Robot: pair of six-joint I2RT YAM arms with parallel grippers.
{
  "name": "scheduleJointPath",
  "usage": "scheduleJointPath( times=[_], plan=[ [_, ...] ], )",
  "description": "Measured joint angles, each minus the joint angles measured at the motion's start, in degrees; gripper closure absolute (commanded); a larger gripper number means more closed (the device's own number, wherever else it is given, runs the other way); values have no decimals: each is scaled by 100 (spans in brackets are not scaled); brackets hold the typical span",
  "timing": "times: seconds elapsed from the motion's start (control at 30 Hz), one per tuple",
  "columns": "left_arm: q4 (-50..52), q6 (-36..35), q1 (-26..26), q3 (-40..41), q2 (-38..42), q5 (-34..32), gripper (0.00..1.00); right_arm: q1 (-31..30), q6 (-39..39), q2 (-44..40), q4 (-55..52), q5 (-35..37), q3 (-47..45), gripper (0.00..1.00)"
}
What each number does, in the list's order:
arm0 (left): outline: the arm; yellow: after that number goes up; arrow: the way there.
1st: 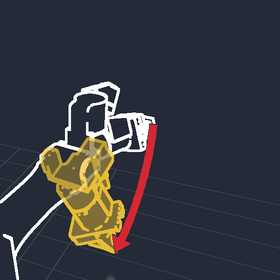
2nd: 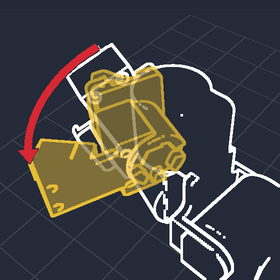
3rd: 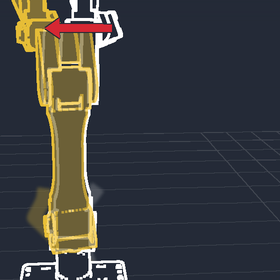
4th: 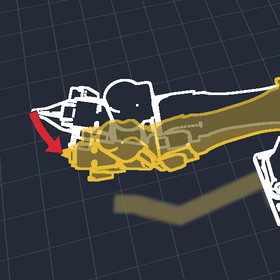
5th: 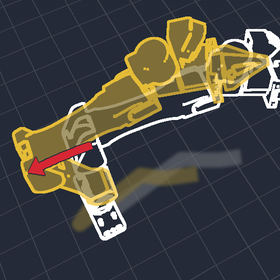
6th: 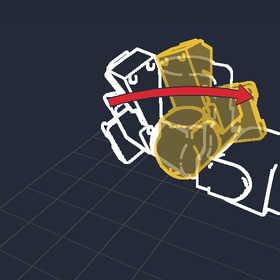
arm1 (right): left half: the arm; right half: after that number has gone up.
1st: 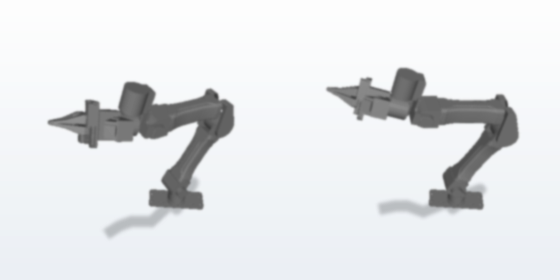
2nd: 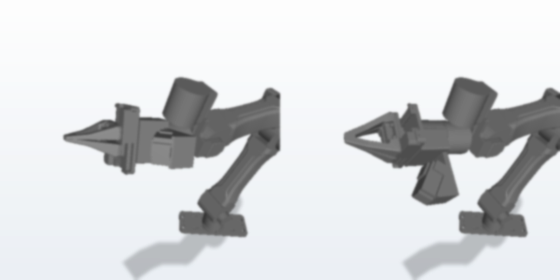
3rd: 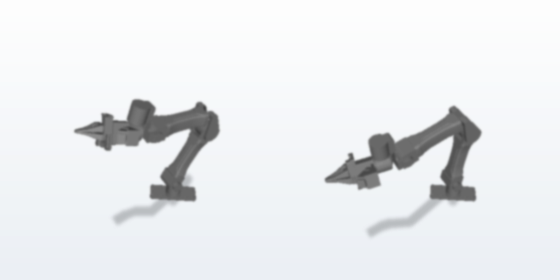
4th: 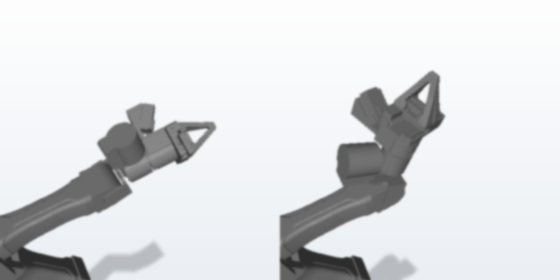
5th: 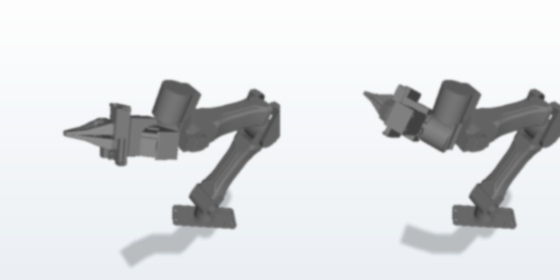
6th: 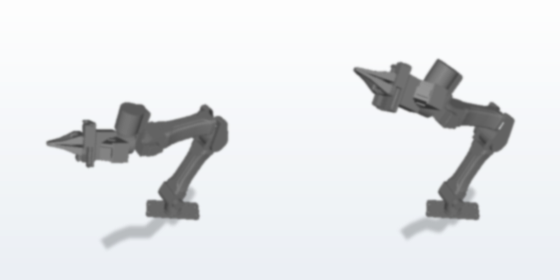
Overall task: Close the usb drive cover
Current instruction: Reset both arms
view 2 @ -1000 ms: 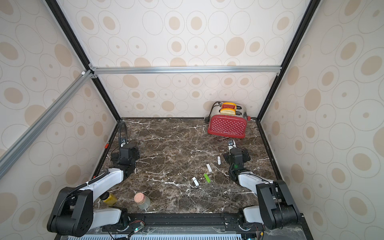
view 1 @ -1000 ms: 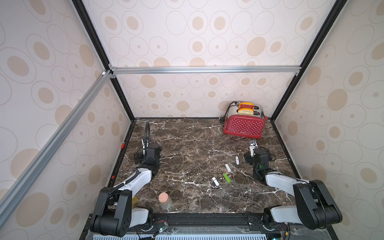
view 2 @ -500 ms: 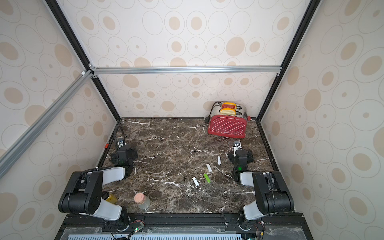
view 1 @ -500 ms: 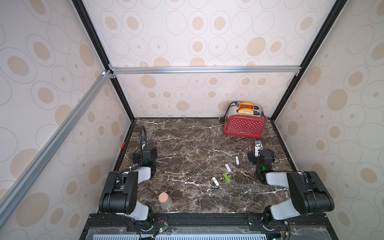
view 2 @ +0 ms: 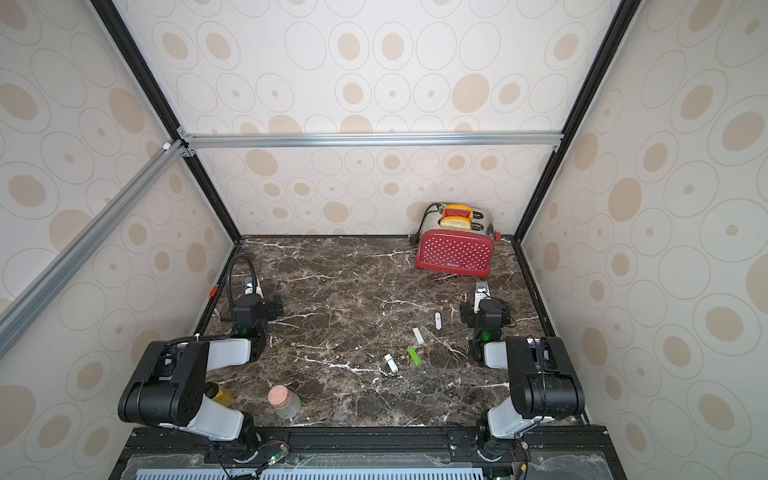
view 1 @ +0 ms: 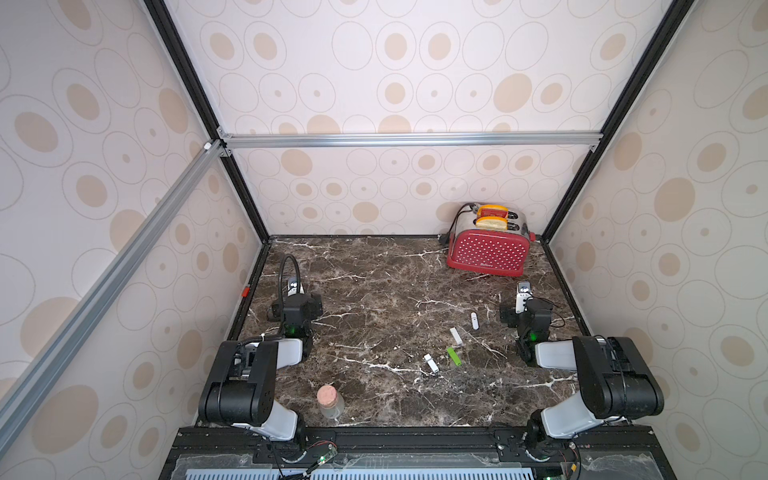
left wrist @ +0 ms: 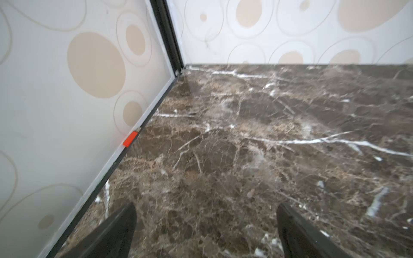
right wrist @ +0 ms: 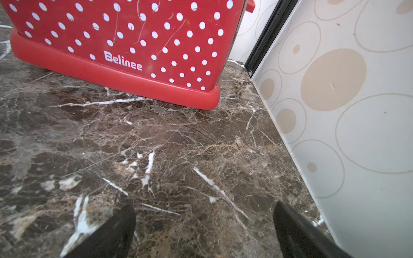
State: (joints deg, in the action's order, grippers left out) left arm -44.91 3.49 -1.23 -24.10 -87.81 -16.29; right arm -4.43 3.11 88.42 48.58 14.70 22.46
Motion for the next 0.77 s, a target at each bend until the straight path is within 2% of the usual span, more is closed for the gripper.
scheduleJointPath(
  times=[0.77],
  plan=[
    [-225, -79, 13, 133, -46, 234, 1, 2, -61, 0, -59, -90, 0, 1]
  ],
)
